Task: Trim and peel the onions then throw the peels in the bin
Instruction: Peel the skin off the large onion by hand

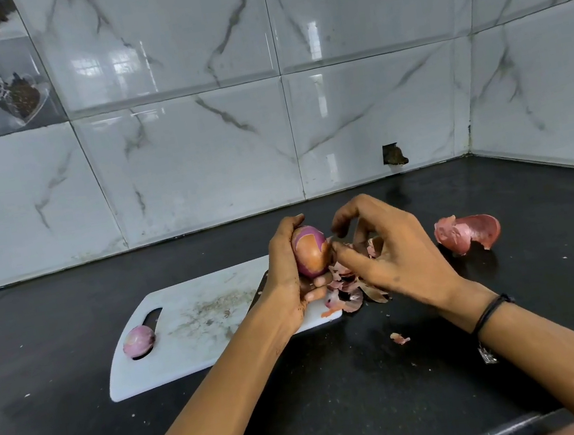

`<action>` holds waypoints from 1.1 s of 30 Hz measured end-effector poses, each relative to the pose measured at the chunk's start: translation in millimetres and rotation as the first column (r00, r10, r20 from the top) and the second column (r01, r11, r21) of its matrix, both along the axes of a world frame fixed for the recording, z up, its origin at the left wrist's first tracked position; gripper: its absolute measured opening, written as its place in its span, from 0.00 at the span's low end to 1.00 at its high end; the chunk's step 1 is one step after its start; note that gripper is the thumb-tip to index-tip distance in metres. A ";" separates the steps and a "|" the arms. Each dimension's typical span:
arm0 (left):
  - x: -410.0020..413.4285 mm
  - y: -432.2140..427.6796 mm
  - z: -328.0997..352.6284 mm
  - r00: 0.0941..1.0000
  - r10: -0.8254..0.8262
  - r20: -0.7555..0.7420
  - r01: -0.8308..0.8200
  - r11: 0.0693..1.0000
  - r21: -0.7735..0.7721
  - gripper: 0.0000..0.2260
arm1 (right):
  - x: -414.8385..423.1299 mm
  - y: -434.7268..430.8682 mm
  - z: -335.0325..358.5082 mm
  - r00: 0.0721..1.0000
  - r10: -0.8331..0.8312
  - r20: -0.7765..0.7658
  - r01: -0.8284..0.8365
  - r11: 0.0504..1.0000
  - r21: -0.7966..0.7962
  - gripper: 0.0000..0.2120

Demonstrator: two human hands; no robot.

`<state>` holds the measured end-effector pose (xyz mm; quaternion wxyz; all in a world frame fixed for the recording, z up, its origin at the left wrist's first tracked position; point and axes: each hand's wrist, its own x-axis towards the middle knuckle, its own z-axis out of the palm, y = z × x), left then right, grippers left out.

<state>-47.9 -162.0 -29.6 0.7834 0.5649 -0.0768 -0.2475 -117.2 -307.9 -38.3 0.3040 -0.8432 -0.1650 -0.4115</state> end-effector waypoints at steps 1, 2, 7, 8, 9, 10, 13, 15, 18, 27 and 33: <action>-0.2 -1.3 0.4 1.000 0.015 0.004 -0.015 1.000 -0.002 0.21 | -0.8 0.5 0.7 1.000 0.010 0.003 -0.010 1.000 0.026 0.07; -0.2 -2.6 1.4 0.999 0.033 0.004 -0.033 0.999 -0.013 0.18 | -1.3 1.8 1.1 1.000 0.023 0.001 -0.023 0.999 0.036 0.07; -0.9 -5.8 5.0 0.999 0.001 -0.049 -0.008 0.992 -0.127 0.12 | 2.8 7.3 -1.0 0.999 0.032 -0.016 -0.032 0.999 0.020 0.19; -1.6 -6.1 5.6 0.999 -0.005 -0.050 -0.002 0.989 -0.147 0.12 | 3.8 6.7 -1.3 0.999 0.031 -0.020 -0.030 0.999 0.028 0.20; -1.6 -6.4 6.2 0.999 -0.005 -0.050 -0.003 0.987 -0.159 0.11 | 4.3 6.1 -1.5 0.999 0.028 -0.023 -0.028 0.999 0.034 0.21; -1.8 -6.9 6.8 0.999 -0.003 -0.048 -0.005 0.986 -0.164 0.11 | 4.6 5.7 -1.5 0.999 0.025 -0.025 -0.024 0.999 0.038 0.22; -2.8 -7.6 7.2 0.999 0.005 -0.037 -0.011 0.987 -0.158 0.11 | 4.8 5.5 -1.7 0.999 0.029 -0.025 -0.028 0.999 0.043 0.22; -2.8 -8.8 6.6 1.000 0.003 -0.028 -0.007 0.990 -0.142 0.11 | 5.0 5.0 -2.2 0.999 0.035 -0.021 -0.034 0.998 0.044 0.22; -2.5 -9.9 5.7 1.000 0.010 0.010 -0.009 0.995 -0.103 0.12 | 5.4 3.3 -3.8 0.998 0.049 -0.031 -0.048 0.998 0.048 0.22; -4.6 -7.0 4.7 0.998 0.022 0.057 -0.019 0.998 -0.060 0.14 | 7.8 5.3 -6.4 0.995 0.095 -0.035 -0.095 0.995 0.009 0.14; -6.7 -6.3 6.2 0.995 0.044 0.086 -0.038 0.997 -0.069 0.12 | 8.6 3.3 -6.2 0.998 0.060 -0.030 -0.058 0.996 0.066 0.19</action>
